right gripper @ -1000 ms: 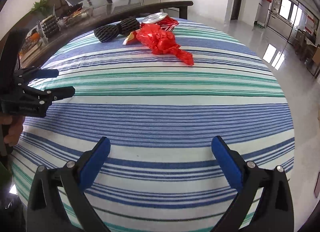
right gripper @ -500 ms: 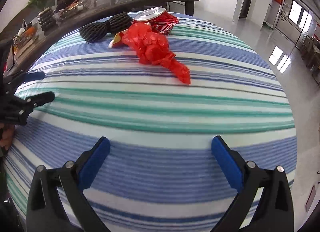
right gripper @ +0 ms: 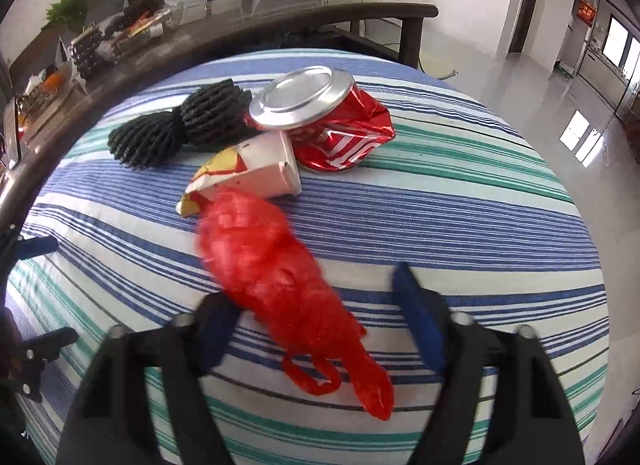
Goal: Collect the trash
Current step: 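Move the right tool to the red plastic bag and grasp it, then grasp the black foam nets with the left tool and lift them while the right tool holds the red bag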
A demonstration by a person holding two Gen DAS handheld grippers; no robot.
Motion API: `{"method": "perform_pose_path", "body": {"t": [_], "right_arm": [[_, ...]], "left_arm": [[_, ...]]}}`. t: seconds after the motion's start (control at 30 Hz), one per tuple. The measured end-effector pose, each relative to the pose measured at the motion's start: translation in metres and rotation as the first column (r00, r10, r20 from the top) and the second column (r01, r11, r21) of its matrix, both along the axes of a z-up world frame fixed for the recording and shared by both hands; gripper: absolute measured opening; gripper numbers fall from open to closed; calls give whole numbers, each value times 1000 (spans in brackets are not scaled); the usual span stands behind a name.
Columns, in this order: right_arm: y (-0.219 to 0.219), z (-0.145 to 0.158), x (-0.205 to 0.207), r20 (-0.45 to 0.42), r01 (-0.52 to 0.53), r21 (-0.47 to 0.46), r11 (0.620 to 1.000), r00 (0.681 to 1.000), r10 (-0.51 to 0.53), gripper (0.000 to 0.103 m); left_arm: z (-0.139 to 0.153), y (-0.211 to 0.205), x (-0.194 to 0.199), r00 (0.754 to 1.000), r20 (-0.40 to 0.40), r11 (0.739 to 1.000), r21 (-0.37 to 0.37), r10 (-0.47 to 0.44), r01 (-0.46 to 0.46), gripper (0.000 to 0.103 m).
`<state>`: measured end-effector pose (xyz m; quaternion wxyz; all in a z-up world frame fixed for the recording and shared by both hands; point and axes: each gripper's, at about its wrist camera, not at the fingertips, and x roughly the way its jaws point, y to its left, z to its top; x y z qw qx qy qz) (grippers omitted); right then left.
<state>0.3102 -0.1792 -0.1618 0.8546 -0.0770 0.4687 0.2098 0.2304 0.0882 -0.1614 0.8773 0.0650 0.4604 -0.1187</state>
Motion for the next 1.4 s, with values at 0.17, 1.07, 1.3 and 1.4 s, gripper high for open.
{"method": "perform_pose_path", "body": {"t": [0.17,1.07,1.3,1.4], "right_arm": [[-32,6,-33,-19,82,57,995,997,-81,38],[-41,-5,-149,45,273,-11,962,961,-272,91],[-40,-5,-148,45,274,-12,962,961,-273,92],[-39,-5,-148,45,275,-12,961,961,-274,92]], "left_arm": [[0,0,0,1000,0,1000,0,0,0,99],[14,15,43,991,-45,991,44,-124,126,99],[19,8,132,997,-2,997,-3,-79,79,99],[14,-4,154,993,0,993,1,-114,114,99]]}}
